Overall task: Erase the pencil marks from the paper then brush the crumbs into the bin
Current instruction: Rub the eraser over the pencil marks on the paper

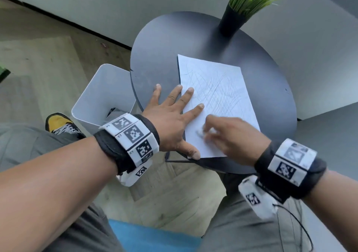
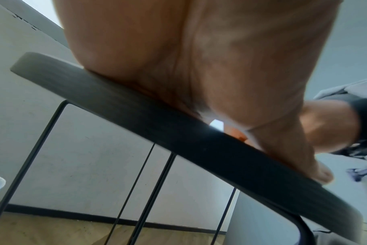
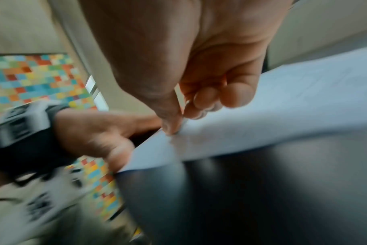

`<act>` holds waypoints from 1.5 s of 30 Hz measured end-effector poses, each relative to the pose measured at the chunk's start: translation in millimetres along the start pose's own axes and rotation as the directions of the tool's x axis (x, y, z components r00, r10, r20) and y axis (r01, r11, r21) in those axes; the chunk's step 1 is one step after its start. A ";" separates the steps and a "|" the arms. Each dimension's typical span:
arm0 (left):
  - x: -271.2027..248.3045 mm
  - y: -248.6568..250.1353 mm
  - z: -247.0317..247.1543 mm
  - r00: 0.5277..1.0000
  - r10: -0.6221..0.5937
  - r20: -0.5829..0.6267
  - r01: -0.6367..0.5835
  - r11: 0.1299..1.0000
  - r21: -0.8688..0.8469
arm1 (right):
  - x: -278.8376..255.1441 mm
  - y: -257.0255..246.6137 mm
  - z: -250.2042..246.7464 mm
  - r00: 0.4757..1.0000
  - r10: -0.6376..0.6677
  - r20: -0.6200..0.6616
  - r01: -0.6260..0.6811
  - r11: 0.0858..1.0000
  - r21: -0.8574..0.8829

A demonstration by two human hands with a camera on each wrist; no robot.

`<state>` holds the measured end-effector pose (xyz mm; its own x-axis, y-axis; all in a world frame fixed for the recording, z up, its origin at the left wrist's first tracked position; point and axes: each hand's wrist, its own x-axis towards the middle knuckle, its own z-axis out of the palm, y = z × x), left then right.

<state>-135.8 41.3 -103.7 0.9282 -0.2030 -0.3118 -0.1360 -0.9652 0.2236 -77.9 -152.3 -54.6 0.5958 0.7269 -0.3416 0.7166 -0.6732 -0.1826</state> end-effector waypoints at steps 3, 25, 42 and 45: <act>1.2 0.4 -0.5 1.000 -0.006 0.002 0.006 1.000 0.004 | 8.3 22.3 -12.8 0.974 0.191 -0.125 -0.189 0.982 0.028; 3.1 2.5 -1.8 1.000 -0.023 0.017 0.023 1.000 0.012 | -19.1 -23.0 4.7 0.994 -0.041 0.100 0.047 0.997 -0.056; 0.3 13.5 -27.9 0.990 -0.098 0.099 0.097 0.995 0.018 | -4.9 14.1 -8.9 0.980 0.198 0.002 -0.197 0.976 -0.098; 1.4 16.5 -28.6 0.995 -0.086 0.041 0.085 0.995 0.044 | -5.2 4.4 -5.8 0.987 0.155 0.048 -0.153 0.987 -0.042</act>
<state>-126.9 29.8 -74.1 0.9215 -0.1255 -0.3676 -0.0721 -0.9852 0.1557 -75.8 -158.2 -48.3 0.6816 0.6061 -0.4098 0.6314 -0.7703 -0.0891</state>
